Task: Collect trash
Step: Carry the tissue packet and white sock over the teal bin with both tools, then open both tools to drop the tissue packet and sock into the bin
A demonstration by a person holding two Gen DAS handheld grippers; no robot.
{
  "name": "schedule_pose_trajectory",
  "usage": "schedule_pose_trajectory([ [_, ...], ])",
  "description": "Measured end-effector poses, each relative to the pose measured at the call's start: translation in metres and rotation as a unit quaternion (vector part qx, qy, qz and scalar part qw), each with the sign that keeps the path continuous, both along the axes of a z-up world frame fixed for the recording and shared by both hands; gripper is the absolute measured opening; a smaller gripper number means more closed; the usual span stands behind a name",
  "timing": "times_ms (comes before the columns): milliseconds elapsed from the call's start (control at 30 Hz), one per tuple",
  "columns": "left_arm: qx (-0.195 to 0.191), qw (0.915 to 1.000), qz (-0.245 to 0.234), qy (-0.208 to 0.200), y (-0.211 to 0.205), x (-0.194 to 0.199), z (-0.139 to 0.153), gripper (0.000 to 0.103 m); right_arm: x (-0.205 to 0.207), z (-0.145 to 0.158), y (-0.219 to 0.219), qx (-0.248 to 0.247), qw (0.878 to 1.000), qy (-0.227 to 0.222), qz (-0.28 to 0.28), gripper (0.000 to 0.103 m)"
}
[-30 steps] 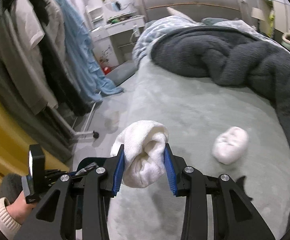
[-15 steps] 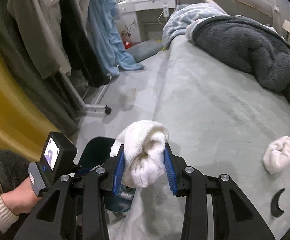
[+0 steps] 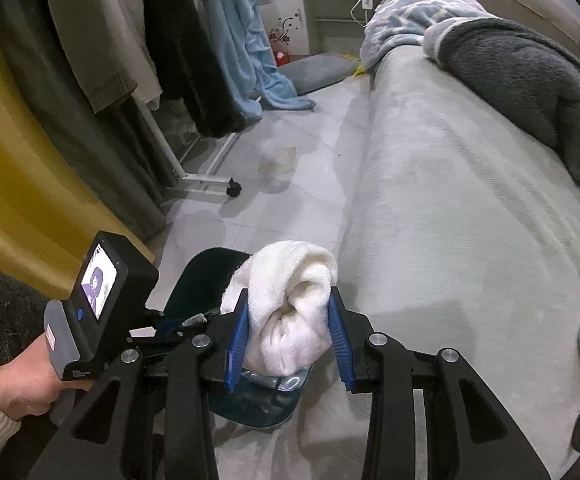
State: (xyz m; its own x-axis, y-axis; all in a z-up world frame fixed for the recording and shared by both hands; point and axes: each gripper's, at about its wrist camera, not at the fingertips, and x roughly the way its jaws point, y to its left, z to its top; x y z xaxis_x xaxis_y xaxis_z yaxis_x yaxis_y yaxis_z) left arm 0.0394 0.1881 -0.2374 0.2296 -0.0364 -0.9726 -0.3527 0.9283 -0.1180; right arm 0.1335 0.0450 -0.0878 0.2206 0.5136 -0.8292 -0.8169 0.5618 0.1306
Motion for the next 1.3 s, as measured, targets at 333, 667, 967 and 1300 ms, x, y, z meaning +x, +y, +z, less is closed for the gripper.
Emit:
schedule_pose_trajectory([
  [333, 0.001, 0.9995, 0.019, -0.027, 0.02, -0.011, 0.022, 0.036, 0.003, -0.019, 0.022, -0.015, 1.0, 0.016, 0.007, 0.038],
  [667, 0.019, 0.9953, 0.027, -0.091, 0.032, -0.02, 0.058, 0.062, 0.003, -0.044, 0.041, -0.033, 0.999, 0.035, 0.015, 0.038],
  [967, 0.039, 0.9857, 0.037, -0.16, 0.038, -0.029, 0.095, 0.073, 0.007, -0.071, 0.052, -0.046, 0.996, 0.069, 0.01, 0.038],
  [1300, 0.051, 0.9708, 0.037, -0.231, 0.04, -0.034, 0.134, 0.078, -0.002, -0.097, 0.063, -0.081, 0.994, 0.077, 0.02, 0.038],
])
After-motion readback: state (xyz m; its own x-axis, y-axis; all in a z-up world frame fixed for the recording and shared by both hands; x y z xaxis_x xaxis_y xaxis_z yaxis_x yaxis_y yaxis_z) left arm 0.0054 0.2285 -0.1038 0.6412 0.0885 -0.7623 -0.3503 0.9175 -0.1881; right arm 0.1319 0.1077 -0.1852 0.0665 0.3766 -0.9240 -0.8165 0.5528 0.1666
